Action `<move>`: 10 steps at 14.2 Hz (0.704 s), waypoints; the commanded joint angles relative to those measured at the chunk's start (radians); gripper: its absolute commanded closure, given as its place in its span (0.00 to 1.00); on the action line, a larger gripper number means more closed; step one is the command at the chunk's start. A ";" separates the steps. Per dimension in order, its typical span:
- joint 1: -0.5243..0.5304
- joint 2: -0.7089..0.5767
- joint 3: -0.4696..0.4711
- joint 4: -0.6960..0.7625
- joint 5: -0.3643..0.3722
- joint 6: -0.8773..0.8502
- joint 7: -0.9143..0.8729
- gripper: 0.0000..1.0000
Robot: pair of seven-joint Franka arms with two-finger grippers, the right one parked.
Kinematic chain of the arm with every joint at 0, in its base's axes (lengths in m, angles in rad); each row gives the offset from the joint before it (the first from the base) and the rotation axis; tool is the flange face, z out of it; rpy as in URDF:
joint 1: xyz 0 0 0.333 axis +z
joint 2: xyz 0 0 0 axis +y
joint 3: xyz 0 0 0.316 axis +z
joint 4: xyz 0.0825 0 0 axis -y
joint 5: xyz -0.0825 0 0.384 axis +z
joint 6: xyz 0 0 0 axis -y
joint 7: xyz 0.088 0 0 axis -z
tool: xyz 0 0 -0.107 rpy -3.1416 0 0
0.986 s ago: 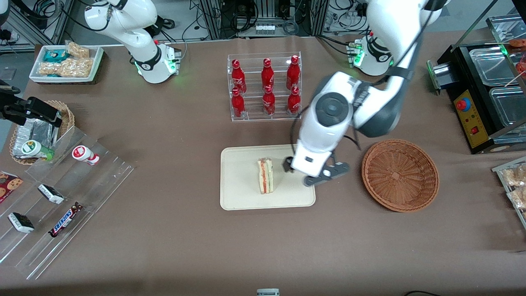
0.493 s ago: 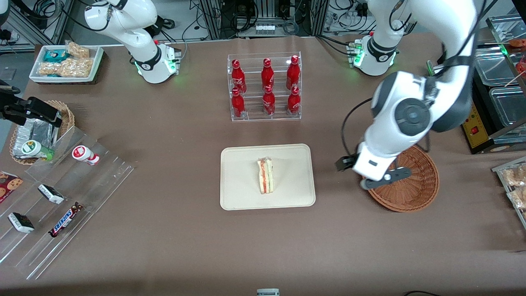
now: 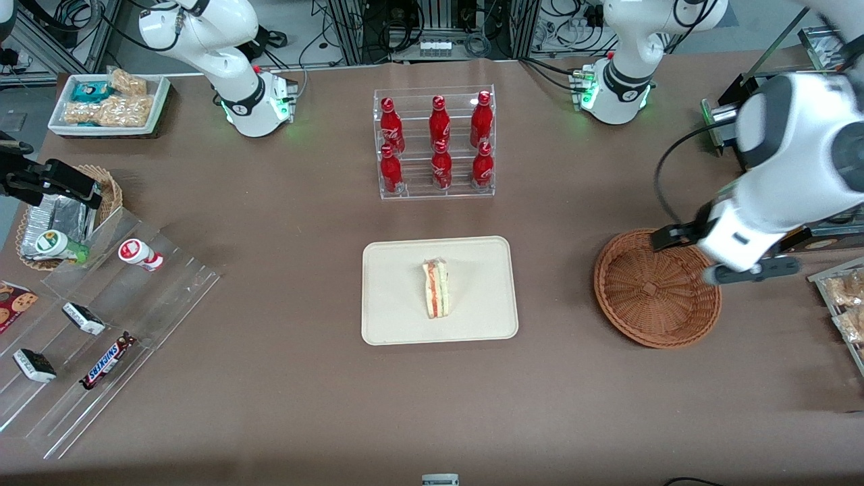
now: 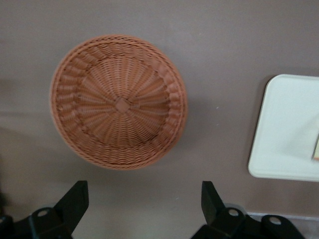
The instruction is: Place sandwich from basket to tray
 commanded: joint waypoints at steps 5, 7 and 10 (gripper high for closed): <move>0.051 -0.089 -0.011 0.074 0.007 -0.080 0.169 0.00; 0.039 -0.087 0.014 0.142 -0.003 -0.105 0.168 0.00; 0.016 -0.086 0.044 0.200 -0.013 -0.154 0.169 0.00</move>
